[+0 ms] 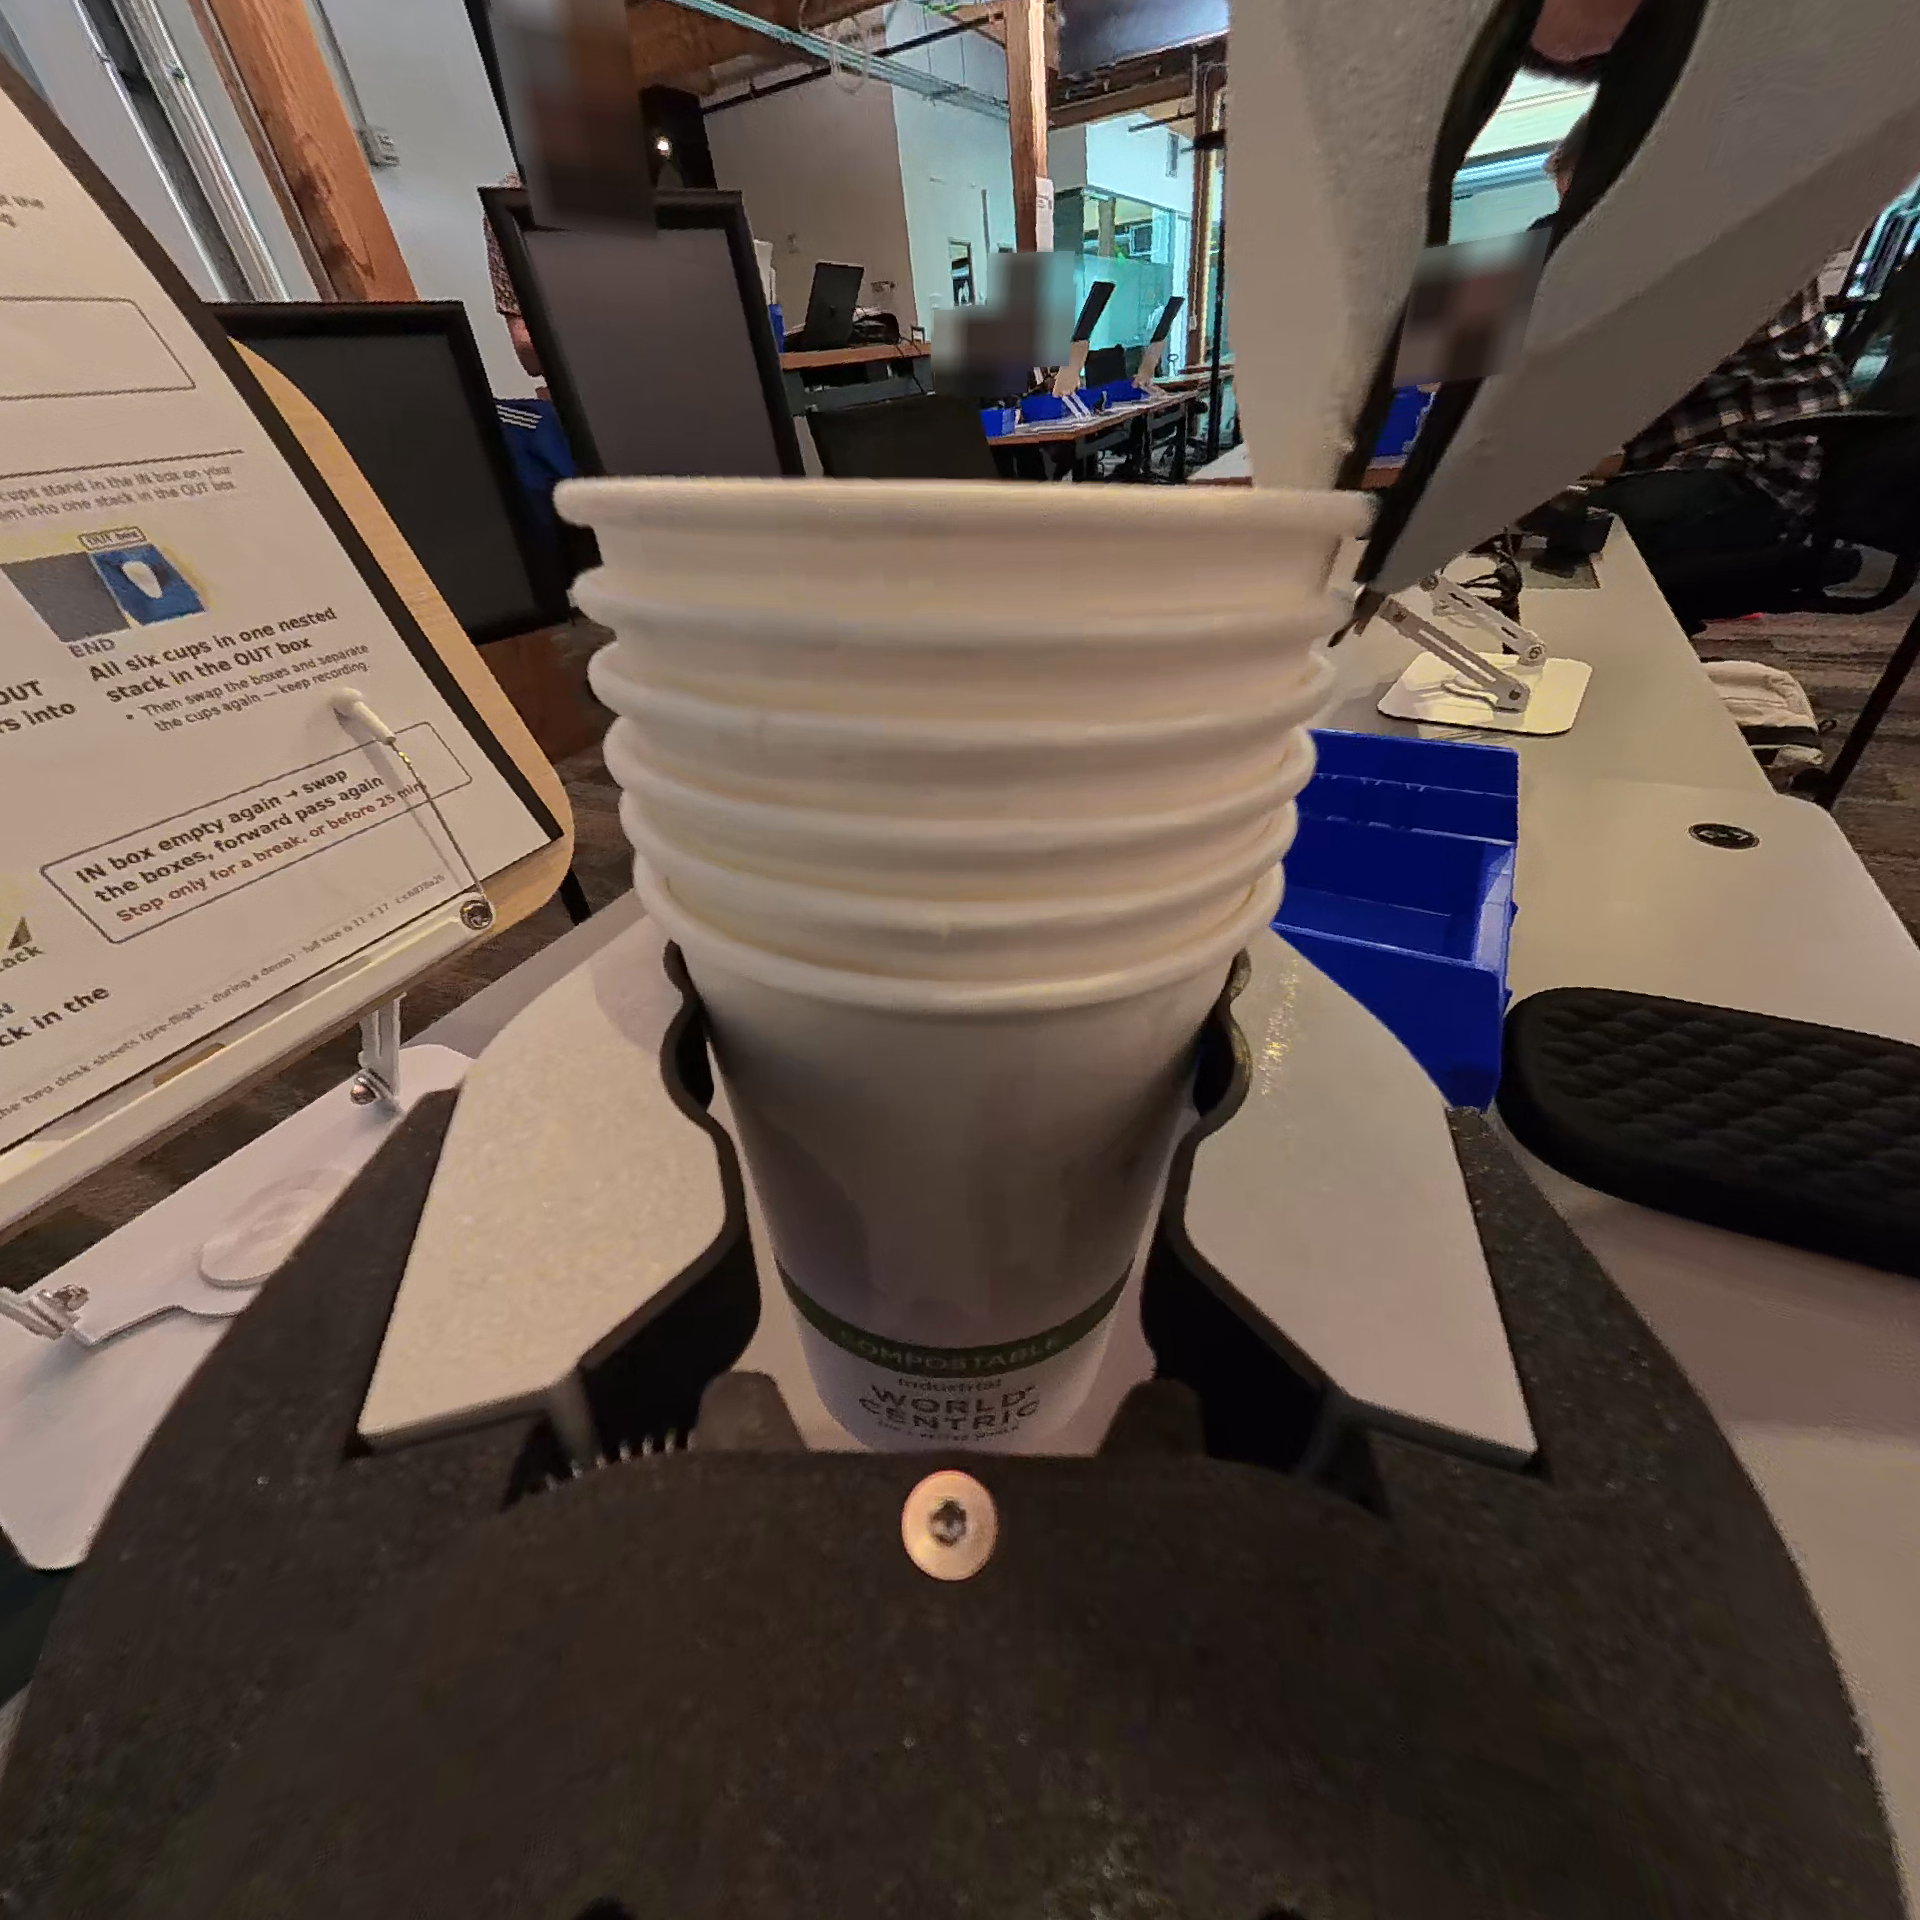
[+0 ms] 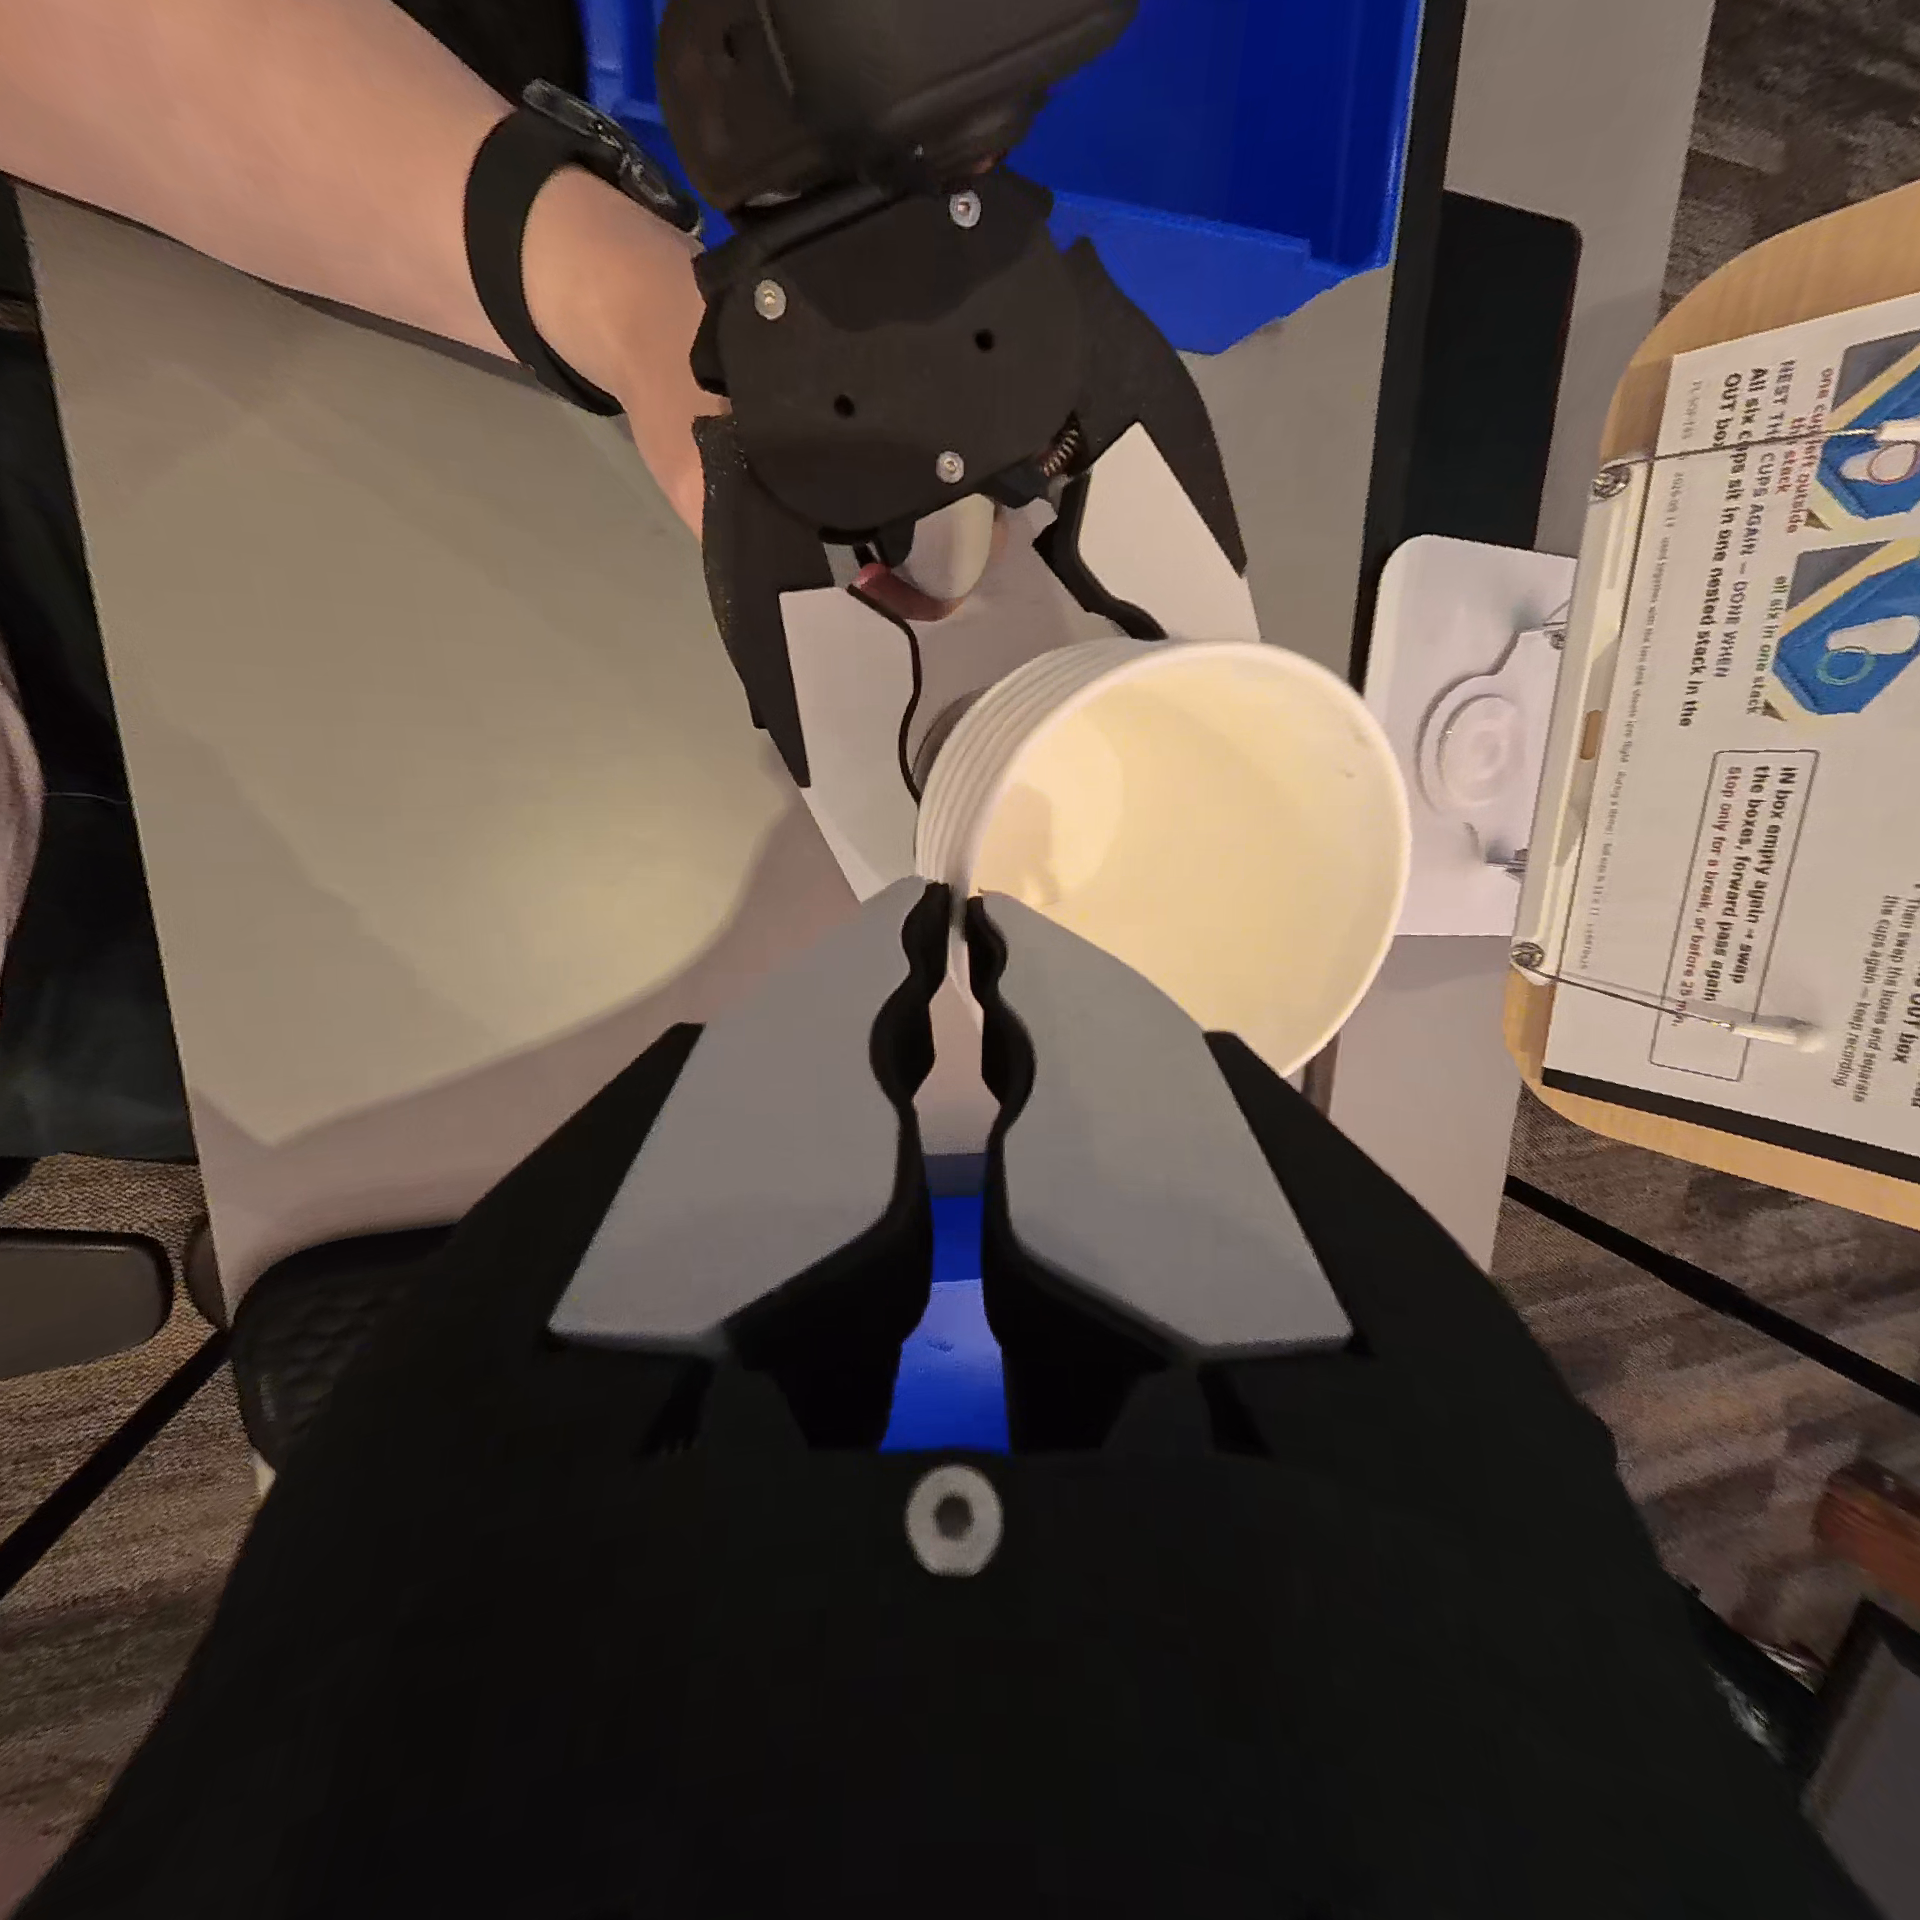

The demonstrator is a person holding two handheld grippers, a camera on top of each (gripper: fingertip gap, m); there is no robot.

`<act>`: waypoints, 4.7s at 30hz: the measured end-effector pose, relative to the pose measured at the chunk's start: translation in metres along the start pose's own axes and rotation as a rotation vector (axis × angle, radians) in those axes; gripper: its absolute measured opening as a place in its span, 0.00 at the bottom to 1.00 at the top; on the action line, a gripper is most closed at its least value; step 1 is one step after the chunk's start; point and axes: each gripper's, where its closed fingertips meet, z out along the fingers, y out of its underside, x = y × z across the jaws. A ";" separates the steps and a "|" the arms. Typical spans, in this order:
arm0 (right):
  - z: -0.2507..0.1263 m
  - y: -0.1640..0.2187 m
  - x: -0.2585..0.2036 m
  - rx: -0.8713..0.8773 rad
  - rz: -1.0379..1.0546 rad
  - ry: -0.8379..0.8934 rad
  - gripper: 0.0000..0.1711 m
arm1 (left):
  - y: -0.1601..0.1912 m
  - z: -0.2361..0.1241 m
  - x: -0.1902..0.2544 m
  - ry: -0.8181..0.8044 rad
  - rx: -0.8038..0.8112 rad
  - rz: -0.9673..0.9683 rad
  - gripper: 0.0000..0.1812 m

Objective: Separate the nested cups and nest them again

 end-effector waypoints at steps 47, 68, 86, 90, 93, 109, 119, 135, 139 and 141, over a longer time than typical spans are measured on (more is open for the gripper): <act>0.028 0.290 0.067 -0.290 0.670 0.261 0.02 | 0.033 0.009 -0.022 -0.012 -0.052 -0.120 0.51; 0.097 0.284 0.075 -0.300 0.563 0.206 0.02 | 0.036 0.013 -0.016 0.016 -0.069 -0.134 0.51; 0.100 0.282 0.083 -0.300 0.523 0.251 0.02 | 0.035 0.013 -0.014 0.044 -0.066 -0.164 0.51; 0.093 0.283 0.089 -0.316 0.505 0.320 0.12 | 0.035 0.013 -0.013 0.050 -0.065 -0.171 0.51; 0.077 0.269 0.090 -0.271 0.476 0.355 0.12 | 0.034 0.013 -0.013 0.050 -0.064 -0.168 0.51; 0.030 0.015 0.017 0.130 0.016 0.066 0.10 | 0.038 0.015 -0.007 0.056 -0.092 -0.127 0.51; 0.036 0.022 0.013 0.075 0.073 -0.024 0.02 | 0.036 0.016 -0.004 0.066 -0.092 -0.120 0.51; -0.076 0.017 0.050 0.183 0.106 0.250 0.02 | 0.044 0.014 -0.013 0.040 -0.115 -0.118 0.51; -0.118 0.079 0.075 0.128 0.258 0.406 0.02 | 0.040 0.012 -0.015 0.044 -0.096 -0.138 0.51; -0.120 0.130 0.086 0.057 0.370 0.468 0.02 | 0.039 0.012 -0.015 0.043 -0.098 -0.134 0.51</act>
